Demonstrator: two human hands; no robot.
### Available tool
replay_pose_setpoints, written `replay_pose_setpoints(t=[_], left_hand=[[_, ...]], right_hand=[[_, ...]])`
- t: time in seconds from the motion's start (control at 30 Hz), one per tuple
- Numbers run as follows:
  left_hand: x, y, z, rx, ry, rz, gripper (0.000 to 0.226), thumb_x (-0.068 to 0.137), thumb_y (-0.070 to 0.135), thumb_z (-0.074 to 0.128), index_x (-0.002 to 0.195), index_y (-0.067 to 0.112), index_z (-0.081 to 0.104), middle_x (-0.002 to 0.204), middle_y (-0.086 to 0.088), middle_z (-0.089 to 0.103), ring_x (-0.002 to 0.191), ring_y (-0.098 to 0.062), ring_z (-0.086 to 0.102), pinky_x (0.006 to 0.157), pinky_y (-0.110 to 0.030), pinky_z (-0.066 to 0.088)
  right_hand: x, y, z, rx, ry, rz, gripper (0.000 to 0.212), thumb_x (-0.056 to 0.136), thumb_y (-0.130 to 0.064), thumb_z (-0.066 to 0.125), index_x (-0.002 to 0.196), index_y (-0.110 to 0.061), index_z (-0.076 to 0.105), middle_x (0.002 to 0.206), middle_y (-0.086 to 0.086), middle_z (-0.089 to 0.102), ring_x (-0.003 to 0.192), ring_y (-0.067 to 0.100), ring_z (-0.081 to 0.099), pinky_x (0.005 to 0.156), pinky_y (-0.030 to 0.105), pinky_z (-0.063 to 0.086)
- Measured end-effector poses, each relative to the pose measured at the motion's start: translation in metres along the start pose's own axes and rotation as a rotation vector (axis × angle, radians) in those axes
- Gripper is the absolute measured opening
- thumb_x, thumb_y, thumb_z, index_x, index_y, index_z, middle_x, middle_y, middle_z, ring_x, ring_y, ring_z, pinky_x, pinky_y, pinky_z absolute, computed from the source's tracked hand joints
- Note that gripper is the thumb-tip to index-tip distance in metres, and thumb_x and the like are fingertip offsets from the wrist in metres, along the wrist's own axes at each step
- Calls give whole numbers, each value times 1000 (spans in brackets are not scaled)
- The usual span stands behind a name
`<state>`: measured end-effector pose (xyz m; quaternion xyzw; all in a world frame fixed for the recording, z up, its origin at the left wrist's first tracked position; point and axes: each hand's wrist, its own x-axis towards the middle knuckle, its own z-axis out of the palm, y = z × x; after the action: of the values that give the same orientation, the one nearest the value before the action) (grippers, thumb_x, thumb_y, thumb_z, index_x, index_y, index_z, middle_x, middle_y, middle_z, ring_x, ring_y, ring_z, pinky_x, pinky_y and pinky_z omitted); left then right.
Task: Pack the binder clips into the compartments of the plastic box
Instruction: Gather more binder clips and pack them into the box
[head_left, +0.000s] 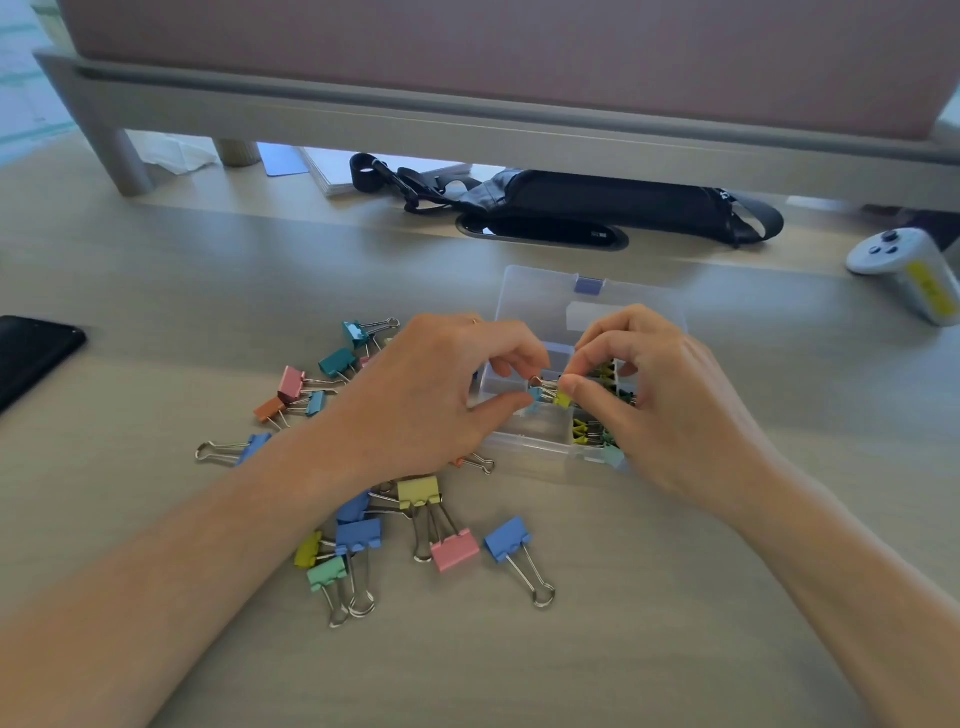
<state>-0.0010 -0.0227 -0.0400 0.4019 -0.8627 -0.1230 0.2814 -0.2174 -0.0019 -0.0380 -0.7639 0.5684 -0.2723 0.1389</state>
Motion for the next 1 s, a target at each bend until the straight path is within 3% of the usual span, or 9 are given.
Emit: replay_pose_setpoints(t=[0.17, 0.3, 0.4, 0.53, 0.73, 1.0], left_hand=[[0, 1, 1, -17, 3, 1, 27, 88, 28, 79, 113, 26, 71, 100, 19, 71, 93, 3, 64, 84, -15, 52], [-1, 2, 1, -10, 24, -20, 28, 88, 27, 79, 115, 26, 70, 102, 18, 71, 94, 3, 61, 83, -10, 49], [-1, 5, -4, -26, 85, -41, 19, 88, 21, 78, 105, 24, 69, 96, 16, 66, 89, 3, 58, 81, -8, 44], [2, 15, -6, 22, -43, -9, 11, 91, 22, 73, 99, 29, 72, 111, 16, 57, 99, -5, 56, 85, -14, 42], [3, 20, -1, 86, -135, -43, 16, 88, 37, 74, 104, 34, 72, 121, 18, 54, 111, -1, 48, 97, -25, 37], [5, 19, 0, 121, -163, -58, 25, 98, 44, 56, 106, 33, 77, 124, 18, 57, 108, 2, 46, 101, -32, 36]], right_hand=[[2, -1, 0, 32, -49, 38, 19, 94, -31, 73, 81, -41, 64, 106, -24, 54, 102, -2, 53, 83, 6, 36], [5, 1, 1, 56, -18, 55, 16, 95, -31, 72, 83, -39, 65, 106, -25, 53, 103, 1, 52, 89, 14, 37], [8, 8, -7, 125, 54, 68, 13, 94, -32, 72, 83, -37, 67, 109, -21, 58, 104, -3, 56, 91, 17, 40], [9, 17, -7, 207, 134, 113, 5, 93, -33, 72, 89, -30, 73, 109, -19, 62, 105, 1, 60, 93, 23, 47], [5, 16, 3, 253, 156, 129, 6, 93, -28, 74, 87, -28, 73, 106, -17, 63, 102, -3, 60, 86, 5, 41], [4, 17, 5, 260, 129, 90, 3, 92, -29, 73, 90, -28, 73, 106, -17, 63, 103, -4, 59, 88, 5, 42]])
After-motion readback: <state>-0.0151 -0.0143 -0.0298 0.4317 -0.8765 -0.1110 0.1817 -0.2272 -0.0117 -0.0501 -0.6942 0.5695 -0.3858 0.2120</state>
